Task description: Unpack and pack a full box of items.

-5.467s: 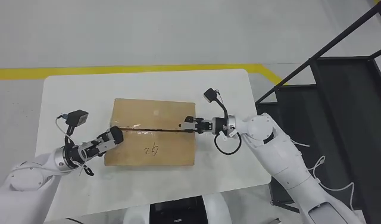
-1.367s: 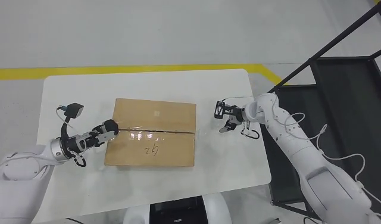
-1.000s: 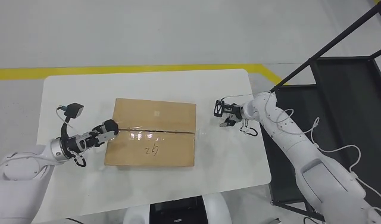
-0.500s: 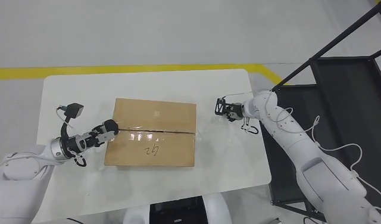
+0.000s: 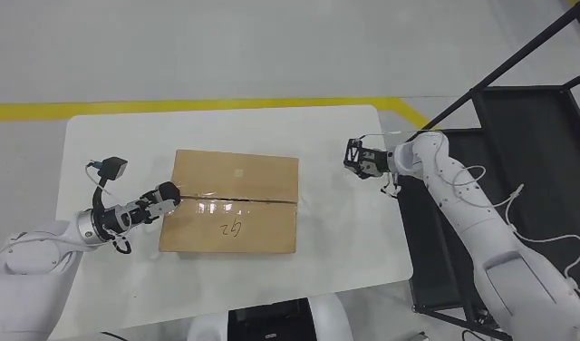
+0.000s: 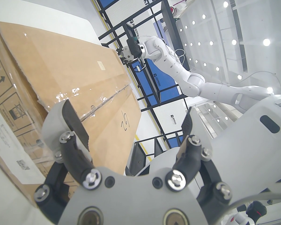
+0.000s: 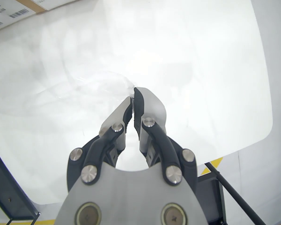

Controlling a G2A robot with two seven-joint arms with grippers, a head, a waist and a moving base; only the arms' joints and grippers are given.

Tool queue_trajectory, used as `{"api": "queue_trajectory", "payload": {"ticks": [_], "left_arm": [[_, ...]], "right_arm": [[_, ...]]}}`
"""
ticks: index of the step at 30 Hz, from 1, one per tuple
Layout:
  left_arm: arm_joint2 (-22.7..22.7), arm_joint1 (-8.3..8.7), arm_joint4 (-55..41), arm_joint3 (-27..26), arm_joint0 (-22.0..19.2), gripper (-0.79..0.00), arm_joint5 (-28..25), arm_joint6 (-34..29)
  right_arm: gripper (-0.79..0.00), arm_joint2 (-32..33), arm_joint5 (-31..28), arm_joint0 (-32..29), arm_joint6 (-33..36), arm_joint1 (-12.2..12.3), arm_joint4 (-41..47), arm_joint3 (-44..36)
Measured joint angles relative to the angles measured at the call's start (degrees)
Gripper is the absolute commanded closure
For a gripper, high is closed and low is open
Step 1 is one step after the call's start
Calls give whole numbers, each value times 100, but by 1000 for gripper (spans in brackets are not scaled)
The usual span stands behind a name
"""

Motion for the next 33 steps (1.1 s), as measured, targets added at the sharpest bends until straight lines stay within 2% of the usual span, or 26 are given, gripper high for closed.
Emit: {"api": "queue_trajectory", "payload": {"ticks": [6,13,22,28,33], "left_arm": [[0,0,0,0,0,-785,0,0],[0,0,0,0,0,-785,0,0],[0,0,0,0,0,-785,0,0],[0,0,0,0,0,-785,0,0],[0,0,0,0,0,-785,0,0]], "right_arm": [[0,226,0,-330,-206,517,945,-812],[0,387,0,-857,-580,1245,2021,-2002],[0,99,0,-957,-931,2020,2969,-3072],[0,-203,0,-648,-1081,2392,3451,-3208],[0,-552,0,-216,-993,2482,4021,-3447]]}}
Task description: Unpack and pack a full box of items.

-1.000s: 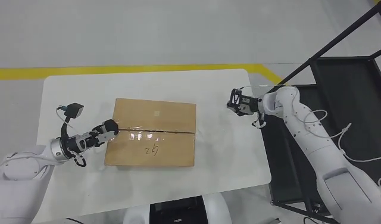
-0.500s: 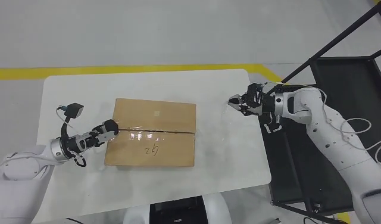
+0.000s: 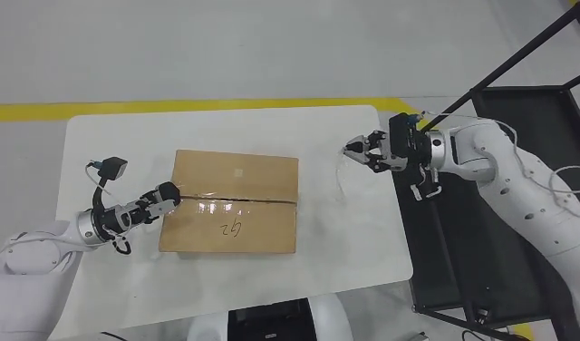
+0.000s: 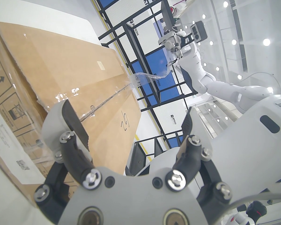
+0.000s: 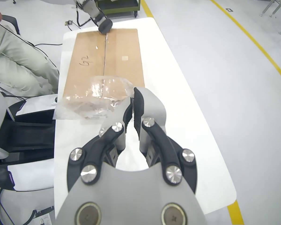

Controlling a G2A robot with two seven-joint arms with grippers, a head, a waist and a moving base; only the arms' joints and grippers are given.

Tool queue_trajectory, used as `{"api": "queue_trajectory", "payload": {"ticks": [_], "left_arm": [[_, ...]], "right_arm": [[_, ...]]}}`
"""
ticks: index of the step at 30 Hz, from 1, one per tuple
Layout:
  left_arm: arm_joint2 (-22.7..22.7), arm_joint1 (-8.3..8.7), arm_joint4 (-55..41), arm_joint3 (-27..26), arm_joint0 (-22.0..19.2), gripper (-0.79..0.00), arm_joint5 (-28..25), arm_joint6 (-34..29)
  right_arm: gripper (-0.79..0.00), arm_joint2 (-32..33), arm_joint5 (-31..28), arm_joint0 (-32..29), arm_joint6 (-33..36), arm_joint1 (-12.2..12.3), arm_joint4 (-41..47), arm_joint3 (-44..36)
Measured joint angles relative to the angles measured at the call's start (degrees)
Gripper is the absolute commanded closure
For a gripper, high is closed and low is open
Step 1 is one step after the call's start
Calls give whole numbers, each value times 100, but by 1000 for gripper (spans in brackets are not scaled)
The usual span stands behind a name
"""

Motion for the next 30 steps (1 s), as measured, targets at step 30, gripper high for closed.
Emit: {"api": "queue_trajectory", "payload": {"ticks": [30], "left_arm": [[0,0,0,0,0,-785,0,0]], "right_arm": [[0,-1773,189,2251,1622,-1141,1771,-174]]}}
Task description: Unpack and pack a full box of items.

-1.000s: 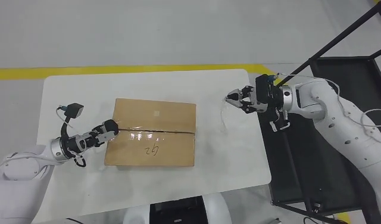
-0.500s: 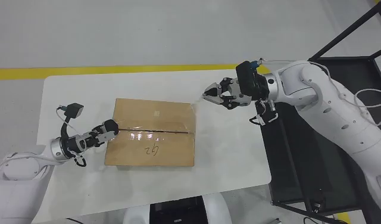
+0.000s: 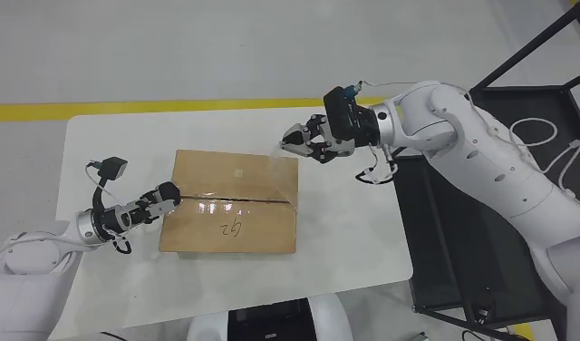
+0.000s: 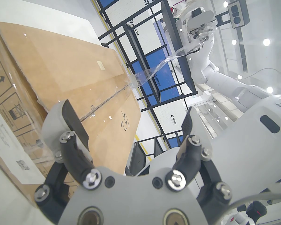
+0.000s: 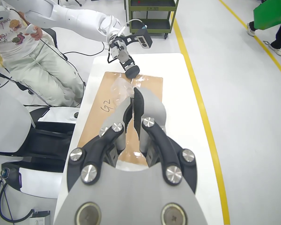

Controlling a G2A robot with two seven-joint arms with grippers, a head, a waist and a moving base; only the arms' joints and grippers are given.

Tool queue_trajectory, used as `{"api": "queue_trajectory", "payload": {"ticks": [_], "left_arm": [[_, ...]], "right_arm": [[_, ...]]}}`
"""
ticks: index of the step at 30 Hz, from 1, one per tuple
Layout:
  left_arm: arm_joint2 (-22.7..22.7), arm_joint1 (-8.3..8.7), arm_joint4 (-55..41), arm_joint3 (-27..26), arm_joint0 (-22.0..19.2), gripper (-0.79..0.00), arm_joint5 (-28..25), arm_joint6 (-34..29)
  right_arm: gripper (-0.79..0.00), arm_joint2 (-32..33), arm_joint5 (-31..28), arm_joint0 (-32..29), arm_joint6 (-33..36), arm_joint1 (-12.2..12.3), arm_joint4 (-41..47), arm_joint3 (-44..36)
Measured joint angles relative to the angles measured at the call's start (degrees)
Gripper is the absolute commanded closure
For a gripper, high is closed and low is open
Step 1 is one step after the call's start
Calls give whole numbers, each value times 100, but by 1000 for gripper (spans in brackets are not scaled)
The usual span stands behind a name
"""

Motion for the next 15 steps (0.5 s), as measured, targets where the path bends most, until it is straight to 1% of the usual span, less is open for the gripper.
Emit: {"api": "queue_trajectory", "payload": {"ticks": [3,7,10,15], "left_arm": [[0,0,0,0,0,-785,0,0],[5,-2,28,-25,9,-785,31,40],[16,-7,179,-137,57,-785,145,220],[-8,-1,276,-216,111,-785,215,299]], "right_arm": [[0,-95,173,-20,53,-98,-155,-107],[0,-232,698,-106,79,-247,-459,-198],[0,-302,1108,-147,68,-355,-603,-174],[0,-326,1697,-227,-39,-500,-730,-126]]}}
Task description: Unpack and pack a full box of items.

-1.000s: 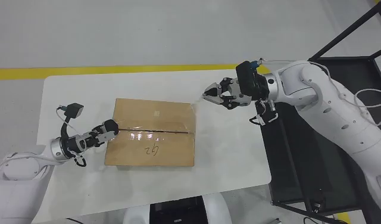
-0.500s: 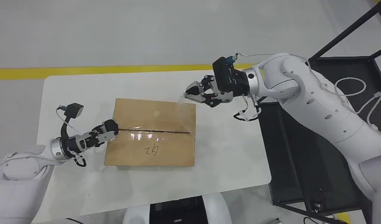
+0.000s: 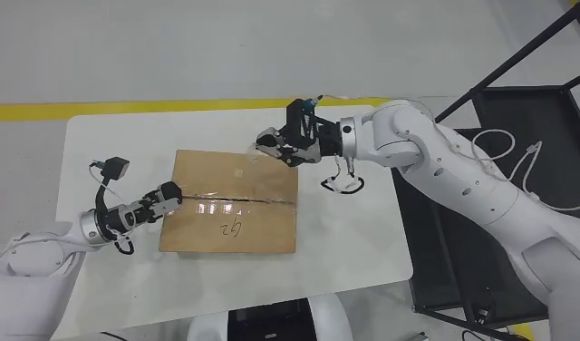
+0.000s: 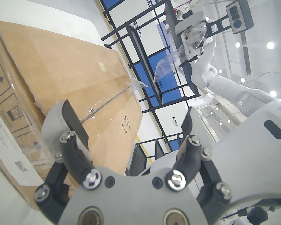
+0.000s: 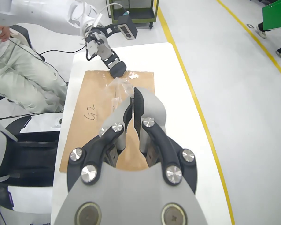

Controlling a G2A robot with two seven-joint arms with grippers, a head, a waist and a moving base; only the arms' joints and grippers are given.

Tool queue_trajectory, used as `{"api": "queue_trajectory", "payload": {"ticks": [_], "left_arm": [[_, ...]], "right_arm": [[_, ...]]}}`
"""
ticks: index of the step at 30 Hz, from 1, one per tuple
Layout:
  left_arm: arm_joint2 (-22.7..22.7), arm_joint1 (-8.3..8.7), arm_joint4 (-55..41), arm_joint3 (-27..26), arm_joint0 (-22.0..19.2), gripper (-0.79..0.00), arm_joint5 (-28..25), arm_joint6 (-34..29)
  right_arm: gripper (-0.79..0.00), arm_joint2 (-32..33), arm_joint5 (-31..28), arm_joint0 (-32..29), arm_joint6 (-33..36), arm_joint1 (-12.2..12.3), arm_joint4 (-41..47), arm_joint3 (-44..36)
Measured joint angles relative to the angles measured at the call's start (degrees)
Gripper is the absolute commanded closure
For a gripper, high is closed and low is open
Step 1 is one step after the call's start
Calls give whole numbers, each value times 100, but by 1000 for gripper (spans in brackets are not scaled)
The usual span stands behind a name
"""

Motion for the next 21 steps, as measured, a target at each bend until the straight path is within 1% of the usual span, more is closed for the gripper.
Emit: {"api": "queue_trajectory", "payload": {"ticks": [7,14,21], "left_arm": [[30,4,57,-52,17,-785,53,4],[15,13,74,-45,17,-785,61,-11],[-15,25,66,-64,53,-785,77,-24]], "right_arm": [[0,12,1191,-274,-157,-171,-355,-50],[0,-127,1925,-453,-167,-380,-849,-118],[0,-262,2569,-590,-260,-626,-1192,0]]}}
